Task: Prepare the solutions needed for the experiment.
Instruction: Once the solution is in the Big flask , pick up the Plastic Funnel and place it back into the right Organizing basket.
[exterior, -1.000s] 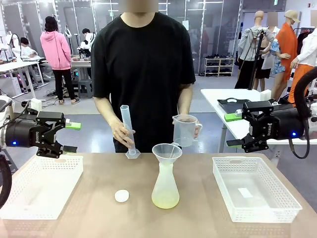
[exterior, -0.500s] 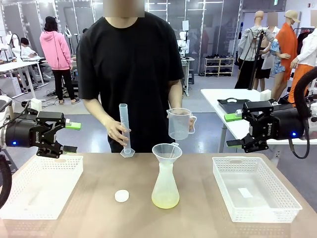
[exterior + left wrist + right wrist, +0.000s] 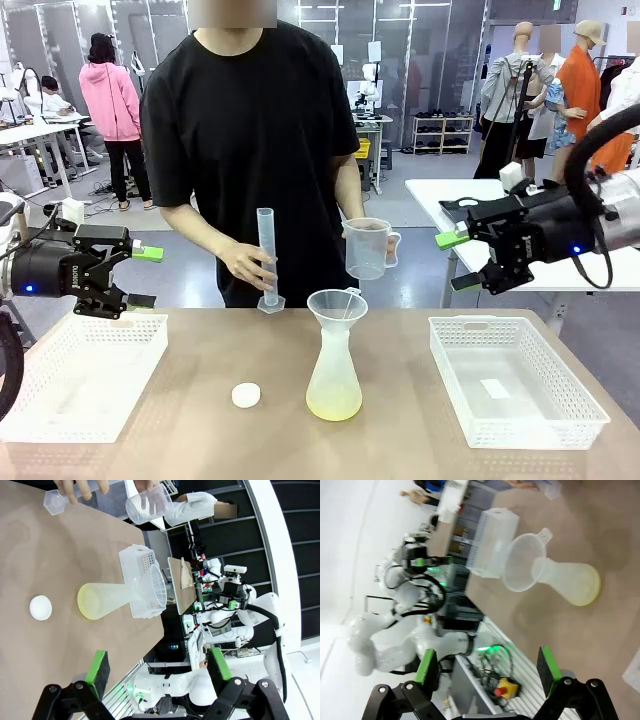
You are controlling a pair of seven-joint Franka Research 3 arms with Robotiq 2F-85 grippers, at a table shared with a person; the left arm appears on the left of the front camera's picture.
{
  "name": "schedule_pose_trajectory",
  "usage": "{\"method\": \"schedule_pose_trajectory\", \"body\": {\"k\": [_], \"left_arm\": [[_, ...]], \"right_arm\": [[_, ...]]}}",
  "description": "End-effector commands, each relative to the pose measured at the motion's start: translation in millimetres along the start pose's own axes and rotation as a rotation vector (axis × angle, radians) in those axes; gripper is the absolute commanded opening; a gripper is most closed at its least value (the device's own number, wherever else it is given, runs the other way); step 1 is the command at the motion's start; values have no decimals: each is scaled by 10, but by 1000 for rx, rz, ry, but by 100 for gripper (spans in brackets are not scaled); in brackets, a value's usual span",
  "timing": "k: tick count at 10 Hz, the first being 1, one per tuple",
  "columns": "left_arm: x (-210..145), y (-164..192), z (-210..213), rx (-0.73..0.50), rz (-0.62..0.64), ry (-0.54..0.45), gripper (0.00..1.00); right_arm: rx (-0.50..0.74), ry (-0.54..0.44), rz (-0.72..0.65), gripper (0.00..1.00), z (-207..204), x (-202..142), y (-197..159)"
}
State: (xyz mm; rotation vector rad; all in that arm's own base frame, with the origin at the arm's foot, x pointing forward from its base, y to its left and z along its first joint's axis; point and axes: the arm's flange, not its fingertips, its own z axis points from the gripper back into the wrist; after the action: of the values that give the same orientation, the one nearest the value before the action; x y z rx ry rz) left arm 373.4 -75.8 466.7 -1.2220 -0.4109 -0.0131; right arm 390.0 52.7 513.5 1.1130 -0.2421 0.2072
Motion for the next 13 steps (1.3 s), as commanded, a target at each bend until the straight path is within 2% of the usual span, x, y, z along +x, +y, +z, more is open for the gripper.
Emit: {"method": "schedule_pose_trajectory", "body": {"k": [1,3,6,9,10,13], "left_arm": [[1,-33,-18,-27,14,-8,100],[1,-33,-18,-27,14,-8,100],[1,-33,-18,-27,14,-8,100],[1,-33,-18,-27,14,-8,100],[1,-33,-18,-27,14,-8,100],[1,-33,-18,-27,14,-8,100]], "right_arm": [[-168,40,14,100,-100,309,140],[-326,49,3,100,-266,543,277],[-393,95,38,100,-602,819,517],[-480,58,12,100,-798,895,592],[-402,95,63,100,-708,819,555],[-402,95,63,100,-708,819,555]]}}
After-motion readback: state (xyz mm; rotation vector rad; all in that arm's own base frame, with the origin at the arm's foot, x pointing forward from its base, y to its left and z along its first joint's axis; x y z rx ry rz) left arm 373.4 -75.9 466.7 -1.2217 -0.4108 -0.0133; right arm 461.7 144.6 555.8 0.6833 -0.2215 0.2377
